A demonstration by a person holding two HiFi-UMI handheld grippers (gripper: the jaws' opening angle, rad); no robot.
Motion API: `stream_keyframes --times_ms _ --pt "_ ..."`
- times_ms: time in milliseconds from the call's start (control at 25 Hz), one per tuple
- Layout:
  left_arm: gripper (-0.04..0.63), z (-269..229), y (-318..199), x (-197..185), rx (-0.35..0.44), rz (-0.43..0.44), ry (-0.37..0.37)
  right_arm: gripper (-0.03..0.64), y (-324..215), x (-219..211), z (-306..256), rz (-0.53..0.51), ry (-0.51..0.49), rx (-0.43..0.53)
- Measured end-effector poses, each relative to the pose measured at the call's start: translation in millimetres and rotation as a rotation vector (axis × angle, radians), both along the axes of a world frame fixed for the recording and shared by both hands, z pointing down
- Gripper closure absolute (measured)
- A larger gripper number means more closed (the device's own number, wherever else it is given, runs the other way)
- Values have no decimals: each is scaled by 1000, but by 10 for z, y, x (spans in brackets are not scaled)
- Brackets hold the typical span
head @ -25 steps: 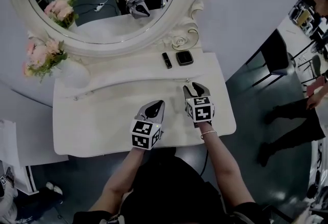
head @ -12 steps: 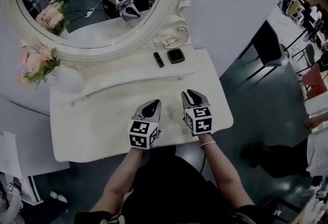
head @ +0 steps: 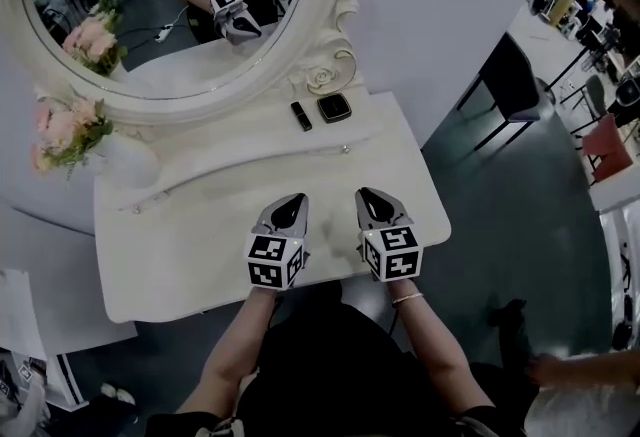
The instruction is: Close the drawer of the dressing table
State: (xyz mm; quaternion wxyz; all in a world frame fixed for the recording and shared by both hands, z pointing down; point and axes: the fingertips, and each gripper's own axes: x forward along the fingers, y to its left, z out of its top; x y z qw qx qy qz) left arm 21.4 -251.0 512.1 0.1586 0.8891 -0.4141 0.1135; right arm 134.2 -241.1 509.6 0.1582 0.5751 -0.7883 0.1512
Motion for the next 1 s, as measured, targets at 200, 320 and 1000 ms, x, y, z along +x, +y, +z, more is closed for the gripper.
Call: stream_keyframes --times_ms 200,320,1000 --pt "591 -20 19 -10 5 5 -1 604 162 6 -76 23 -33 6" --pt "591 -34 34 -11 10 8 -2 611 228 20 -101 33 -52 11" --pt "591 -94 112 -6 25 12 -10 612 386 41 -140 44 -66 14"
